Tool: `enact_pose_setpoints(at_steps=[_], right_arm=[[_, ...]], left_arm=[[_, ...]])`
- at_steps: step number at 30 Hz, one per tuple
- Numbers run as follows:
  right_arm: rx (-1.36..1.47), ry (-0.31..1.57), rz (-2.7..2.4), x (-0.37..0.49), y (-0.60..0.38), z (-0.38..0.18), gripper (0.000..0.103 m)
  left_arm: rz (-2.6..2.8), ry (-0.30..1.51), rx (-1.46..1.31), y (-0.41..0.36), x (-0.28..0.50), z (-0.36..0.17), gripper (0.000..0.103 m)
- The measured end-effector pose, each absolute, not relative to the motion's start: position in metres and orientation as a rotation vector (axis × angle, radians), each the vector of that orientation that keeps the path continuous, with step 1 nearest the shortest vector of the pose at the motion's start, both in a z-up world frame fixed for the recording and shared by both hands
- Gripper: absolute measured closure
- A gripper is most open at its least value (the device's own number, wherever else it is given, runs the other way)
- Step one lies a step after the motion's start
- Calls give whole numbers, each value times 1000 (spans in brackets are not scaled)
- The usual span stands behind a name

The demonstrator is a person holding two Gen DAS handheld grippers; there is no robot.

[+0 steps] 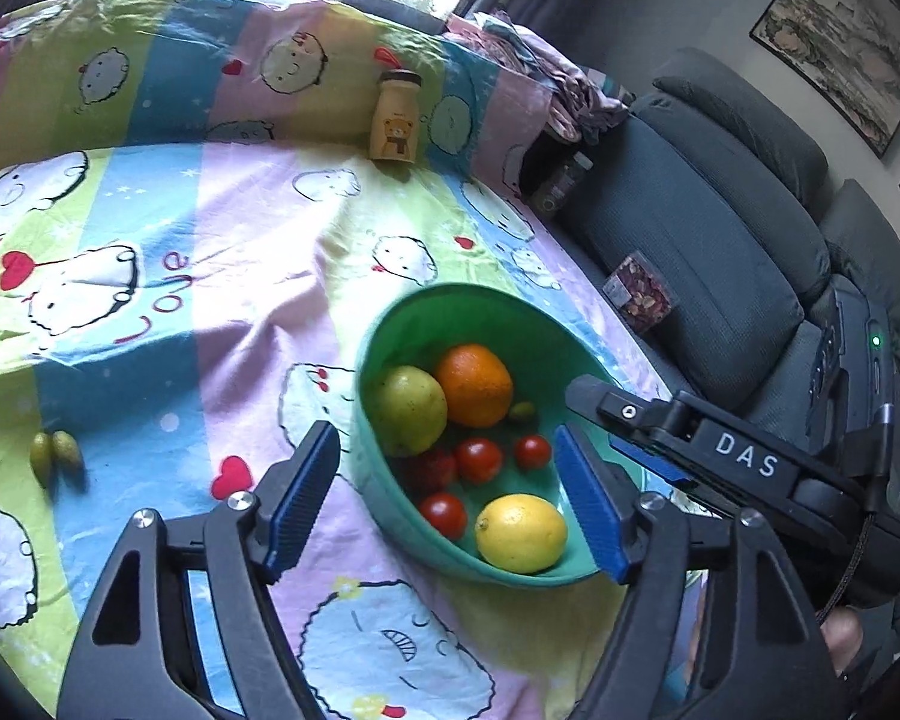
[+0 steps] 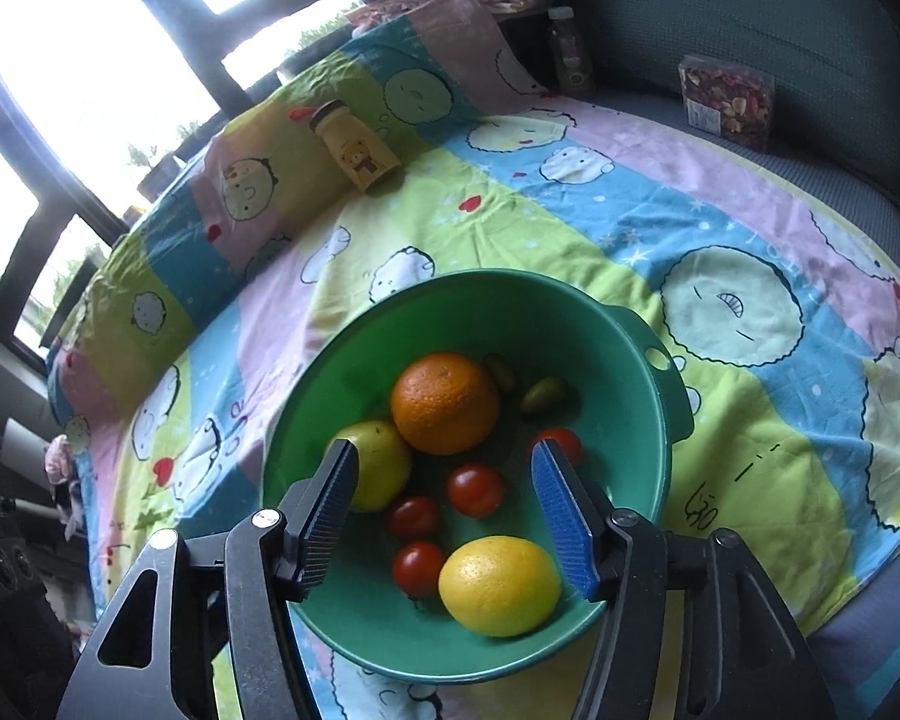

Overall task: Organize fruits
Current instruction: 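Move both grippers to the two small green fruits on the sheet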

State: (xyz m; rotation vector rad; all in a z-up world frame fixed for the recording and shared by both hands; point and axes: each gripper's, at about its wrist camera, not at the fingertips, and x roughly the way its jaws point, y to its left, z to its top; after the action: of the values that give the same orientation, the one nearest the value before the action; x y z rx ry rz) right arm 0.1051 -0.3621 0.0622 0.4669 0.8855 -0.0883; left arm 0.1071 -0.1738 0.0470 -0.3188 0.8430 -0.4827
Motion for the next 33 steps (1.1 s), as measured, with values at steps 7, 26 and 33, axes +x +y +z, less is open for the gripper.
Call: enact_pose_setpoints(at_steps=[7, 26, 33], right_arm=[[441, 854, -36, 108, -340, 71, 42], [329, 909, 360, 137, -217, 56, 33], [311, 1056, 454, 165, -176, 18, 63]], left_arm=[[-207, 809, -264, -118, 96, 50, 19], [142, 874, -419, 2, 88, 3, 20], [87, 937, -462, 2, 99, -16, 44]])
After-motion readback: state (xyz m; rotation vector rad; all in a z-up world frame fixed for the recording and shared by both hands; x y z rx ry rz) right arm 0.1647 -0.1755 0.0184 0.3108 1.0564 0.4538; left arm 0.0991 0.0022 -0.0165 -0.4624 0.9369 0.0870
